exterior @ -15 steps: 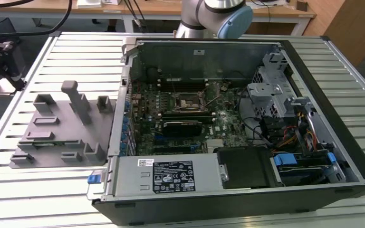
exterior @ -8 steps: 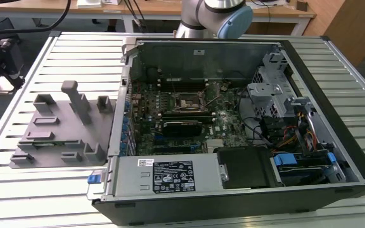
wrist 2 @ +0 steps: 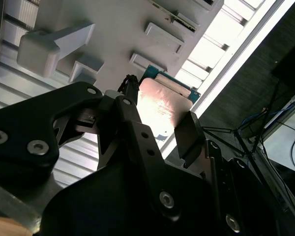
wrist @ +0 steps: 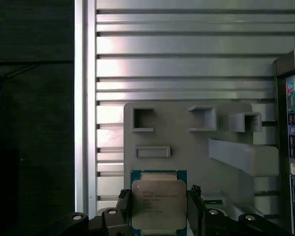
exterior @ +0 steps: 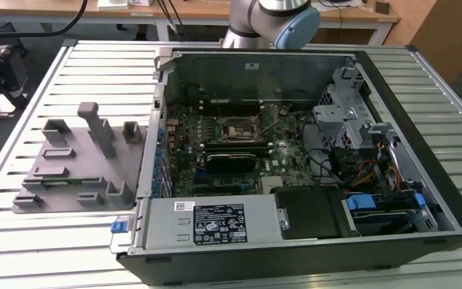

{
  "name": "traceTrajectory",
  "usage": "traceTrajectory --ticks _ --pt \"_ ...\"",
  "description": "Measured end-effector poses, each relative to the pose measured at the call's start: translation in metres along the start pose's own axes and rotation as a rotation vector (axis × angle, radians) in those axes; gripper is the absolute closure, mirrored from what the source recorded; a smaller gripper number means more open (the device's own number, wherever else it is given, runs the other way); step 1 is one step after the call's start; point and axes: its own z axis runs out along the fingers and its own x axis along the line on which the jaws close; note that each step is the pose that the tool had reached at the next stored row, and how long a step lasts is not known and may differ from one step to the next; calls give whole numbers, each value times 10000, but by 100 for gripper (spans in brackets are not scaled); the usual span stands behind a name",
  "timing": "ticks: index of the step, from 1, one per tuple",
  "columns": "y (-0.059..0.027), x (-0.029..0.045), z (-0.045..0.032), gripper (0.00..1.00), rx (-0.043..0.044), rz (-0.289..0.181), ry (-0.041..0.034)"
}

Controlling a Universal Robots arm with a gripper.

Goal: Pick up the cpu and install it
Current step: 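Pick up the cpu and move it towards the insertion slot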

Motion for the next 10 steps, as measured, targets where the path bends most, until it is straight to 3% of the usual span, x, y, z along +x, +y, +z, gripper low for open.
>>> traceTrajectory --ticks 10 --pt "5 5 -73 46 -1 -1 -20"
